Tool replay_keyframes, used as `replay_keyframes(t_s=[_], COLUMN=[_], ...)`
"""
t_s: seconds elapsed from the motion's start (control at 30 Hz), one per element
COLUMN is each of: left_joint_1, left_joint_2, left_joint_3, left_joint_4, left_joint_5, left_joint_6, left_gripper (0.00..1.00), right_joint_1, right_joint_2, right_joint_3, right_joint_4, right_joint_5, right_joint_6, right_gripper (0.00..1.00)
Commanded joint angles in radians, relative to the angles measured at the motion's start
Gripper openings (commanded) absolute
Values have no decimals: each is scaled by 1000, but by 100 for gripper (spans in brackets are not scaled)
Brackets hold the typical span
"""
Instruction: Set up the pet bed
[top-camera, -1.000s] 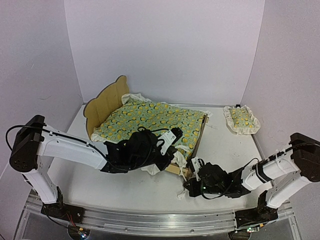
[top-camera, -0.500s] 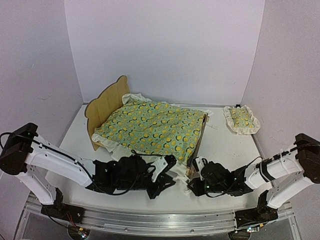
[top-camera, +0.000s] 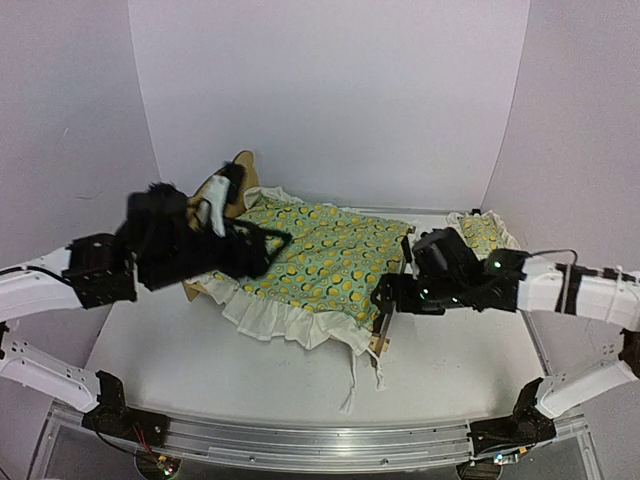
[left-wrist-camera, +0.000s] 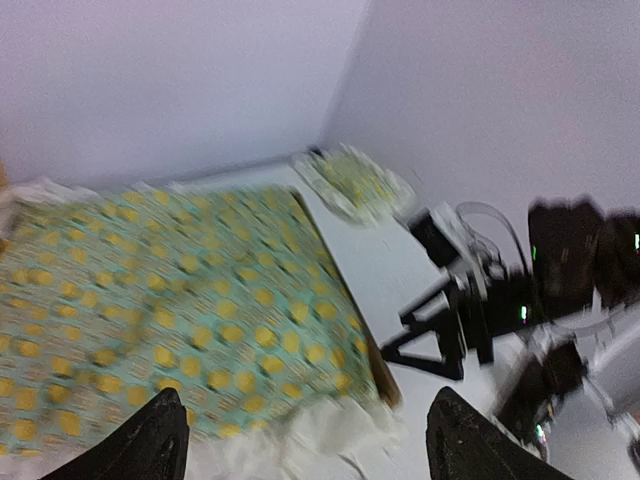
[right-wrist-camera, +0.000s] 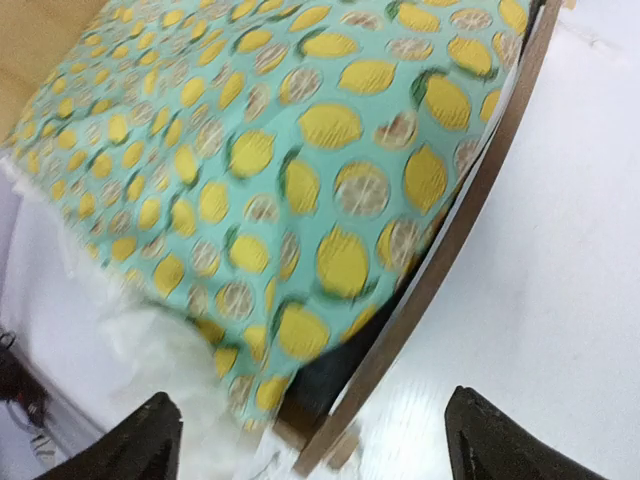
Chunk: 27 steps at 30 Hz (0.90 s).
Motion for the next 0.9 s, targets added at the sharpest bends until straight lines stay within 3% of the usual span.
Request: replay_keyframes(t_s=[0.0,0.03,0.07,0.2,0.37,0.5,0.57,0.6,0.67,0.77,0.87], left_joint_1=[156,264,297,423,465,465,465,465,465,465,466], left_joint_2=[-169,-237,-245,-186,-169,-253,-297,-324,-411,-518,-528], left_joint_3=[150,179,193,242,149,-54,-138,-172,-225,-284,-304], left_joint_4=[-323,-352,-372,-454,-489,-376,-322,-312,-307,-307,-310], left_joint_5=[-378,-434,-433,-271,-128,-16,41,39,1,-74,-84], left_joint_6=[-166,-169,-158,-112,-194,-306,-330,-342,-359,-370,-363], left_gripper=[83,74,73,80,75,76,74,74,75,79,80], right_joint_1=[-83,-85,-86,-131,-279,-348,-371,-383,-404,-384,-246], right_joint_2=[256,353,375,416,411,396,393,388,378,379,395], right_joint_3=[200,243,254,253,172,158,184,209,321,541,673], right_joint_4=[-128,-142,-142,-157,-160,-149,-168,-203,-288,-418,-344], right_joint_5=[105,165,197,284,289,284,298,332,396,441,364], right_joint_6=[0,-15,-18,-67,-168,-362,-488,-529,-576,-609,-723], right_gripper=[89,80,73,64,53,55,58,65,73,77,88])
